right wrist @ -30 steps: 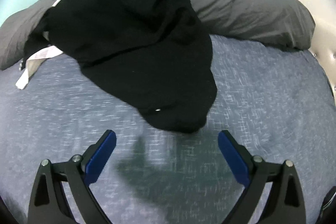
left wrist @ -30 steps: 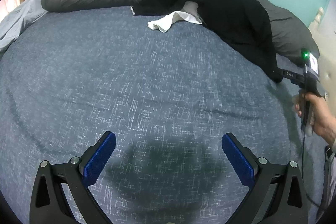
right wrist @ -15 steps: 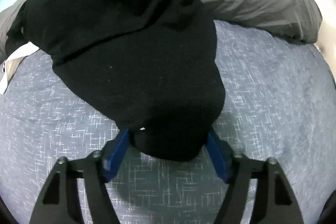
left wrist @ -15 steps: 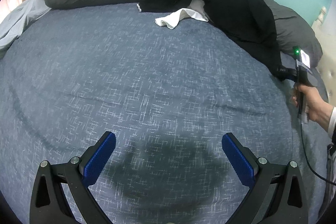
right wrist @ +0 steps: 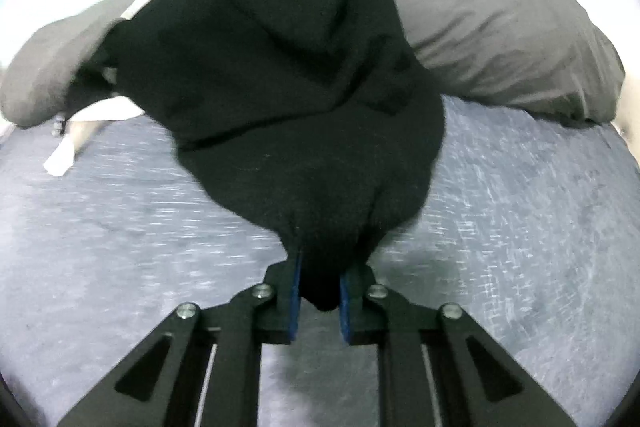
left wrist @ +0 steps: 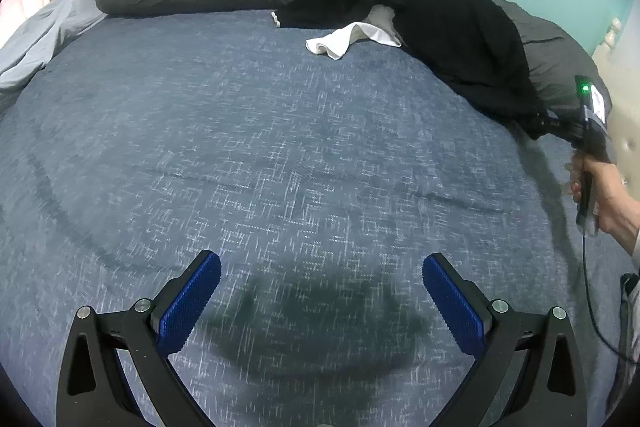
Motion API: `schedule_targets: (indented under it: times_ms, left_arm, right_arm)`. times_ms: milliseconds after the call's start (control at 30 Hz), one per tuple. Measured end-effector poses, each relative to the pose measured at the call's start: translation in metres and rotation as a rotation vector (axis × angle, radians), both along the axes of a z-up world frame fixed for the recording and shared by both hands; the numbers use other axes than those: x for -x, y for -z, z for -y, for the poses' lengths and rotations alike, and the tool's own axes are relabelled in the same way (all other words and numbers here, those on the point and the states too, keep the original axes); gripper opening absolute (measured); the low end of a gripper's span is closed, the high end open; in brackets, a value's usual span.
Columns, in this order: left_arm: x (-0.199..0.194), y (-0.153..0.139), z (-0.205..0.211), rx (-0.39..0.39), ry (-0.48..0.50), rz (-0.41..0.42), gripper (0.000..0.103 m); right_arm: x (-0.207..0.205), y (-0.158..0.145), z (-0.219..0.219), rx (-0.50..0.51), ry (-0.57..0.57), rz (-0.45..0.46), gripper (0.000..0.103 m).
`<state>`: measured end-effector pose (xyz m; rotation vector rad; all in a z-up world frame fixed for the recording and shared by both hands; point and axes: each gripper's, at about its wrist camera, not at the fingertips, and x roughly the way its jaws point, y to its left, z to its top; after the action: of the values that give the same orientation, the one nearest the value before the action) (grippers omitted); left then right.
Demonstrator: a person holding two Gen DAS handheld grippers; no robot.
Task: Fold clothes
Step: 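Pull the black hoodie off the pillow and spread it on the bed with the right tool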
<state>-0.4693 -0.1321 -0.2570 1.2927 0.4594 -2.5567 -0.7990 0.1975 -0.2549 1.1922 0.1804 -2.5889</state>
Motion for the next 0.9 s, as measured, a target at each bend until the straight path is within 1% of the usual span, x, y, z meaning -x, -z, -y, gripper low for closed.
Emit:
schedule_targets:
  times_ms: [67,167,333,500,733,900]
  left_arm:
    - [-0.007,-0.005,0.000,-0.008,0.004,-0.003,0.103]
    - [-0.020,-0.016,-0.003,0.005,0.009,-0.019,0.103]
    - [-0.048,-0.028,-0.001,-0.029,-0.009,-0.037,0.103]
    - [-0.080,-0.041,-0.004,-0.020,-0.021,-0.067,0.103]
    - [-0.128,-0.049,-0.011,-0.020,-0.021,-0.108,0.103]
    - [-0.159,-0.052,-0.018,-0.017,-0.013,-0.136,0.103]
  right_arm:
    - [-0.014,-0.012,0.008,0.030,-0.038,-0.016,0.013]
    - [-0.037,-0.031,0.012,0.077,-0.091,-0.042,0.013]
    - [-0.087,-0.066,0.022,0.150,-0.155,-0.074,0.013]
    - [-0.142,-0.097,0.025,0.196,-0.212,-0.106,0.012]
    - [-0.214,-0.130,0.027,0.254,-0.268,-0.147,0.012]
    - [-0.271,-0.147,0.032,0.296,-0.316,-0.164,0.012]
